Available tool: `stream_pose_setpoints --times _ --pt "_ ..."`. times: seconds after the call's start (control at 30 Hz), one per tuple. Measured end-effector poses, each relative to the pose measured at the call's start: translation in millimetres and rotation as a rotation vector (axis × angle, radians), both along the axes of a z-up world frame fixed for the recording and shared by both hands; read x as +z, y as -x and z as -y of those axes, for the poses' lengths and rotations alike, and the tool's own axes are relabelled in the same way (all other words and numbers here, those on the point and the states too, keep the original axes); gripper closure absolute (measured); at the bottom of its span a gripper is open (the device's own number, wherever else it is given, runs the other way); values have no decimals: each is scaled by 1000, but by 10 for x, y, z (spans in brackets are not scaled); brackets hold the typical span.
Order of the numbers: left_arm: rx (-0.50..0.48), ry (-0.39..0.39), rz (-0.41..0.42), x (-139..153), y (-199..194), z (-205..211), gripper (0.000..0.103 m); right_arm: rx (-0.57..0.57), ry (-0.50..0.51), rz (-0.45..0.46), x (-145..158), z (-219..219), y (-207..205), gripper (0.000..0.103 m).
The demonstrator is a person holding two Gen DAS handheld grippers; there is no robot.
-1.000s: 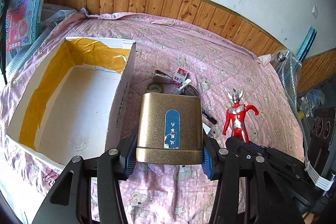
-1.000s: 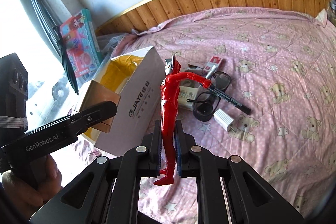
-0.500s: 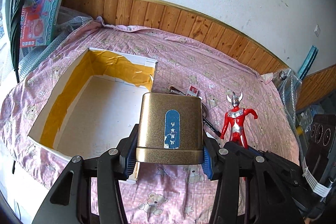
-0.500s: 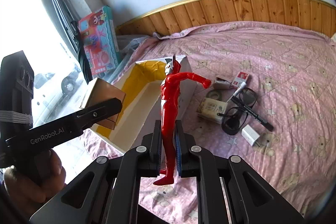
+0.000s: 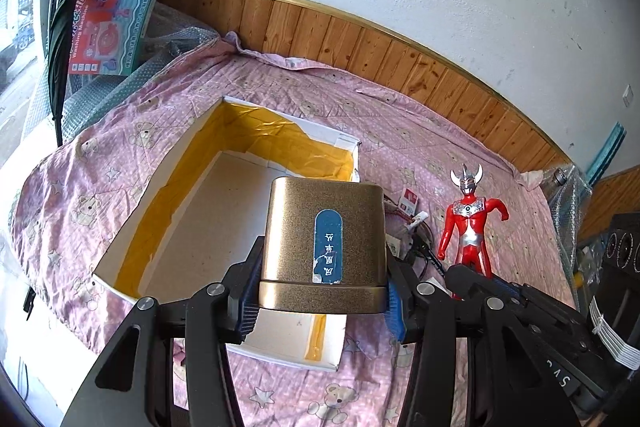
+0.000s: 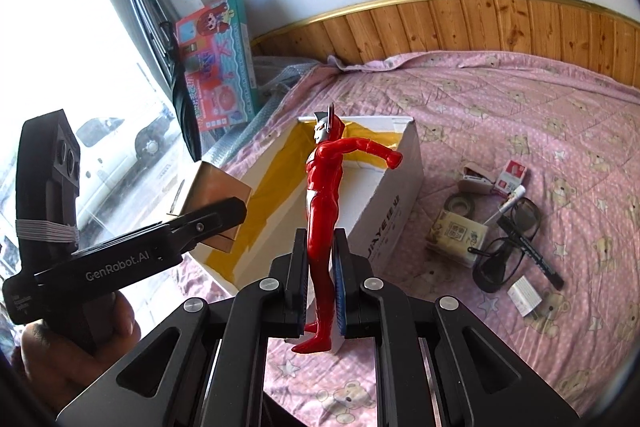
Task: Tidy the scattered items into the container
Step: 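Carry the gold box and red figure over the white cardboard box with both tools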
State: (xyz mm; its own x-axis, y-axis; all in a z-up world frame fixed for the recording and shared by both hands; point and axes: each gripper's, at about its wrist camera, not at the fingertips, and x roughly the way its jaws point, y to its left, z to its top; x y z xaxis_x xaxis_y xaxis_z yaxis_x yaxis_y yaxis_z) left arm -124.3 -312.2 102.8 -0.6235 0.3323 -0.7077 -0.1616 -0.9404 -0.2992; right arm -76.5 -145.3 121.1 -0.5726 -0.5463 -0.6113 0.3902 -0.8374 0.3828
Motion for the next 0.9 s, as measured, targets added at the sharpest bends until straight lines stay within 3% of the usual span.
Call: stream_pose_setpoints --times 0.53,0.9 --pt "64 1 81 -234 464 346 52 105 -1 74 -160 483 570 91" --pt "65 67 159 -487 947 294 52 115 -19 130 -321 617 1024 91"
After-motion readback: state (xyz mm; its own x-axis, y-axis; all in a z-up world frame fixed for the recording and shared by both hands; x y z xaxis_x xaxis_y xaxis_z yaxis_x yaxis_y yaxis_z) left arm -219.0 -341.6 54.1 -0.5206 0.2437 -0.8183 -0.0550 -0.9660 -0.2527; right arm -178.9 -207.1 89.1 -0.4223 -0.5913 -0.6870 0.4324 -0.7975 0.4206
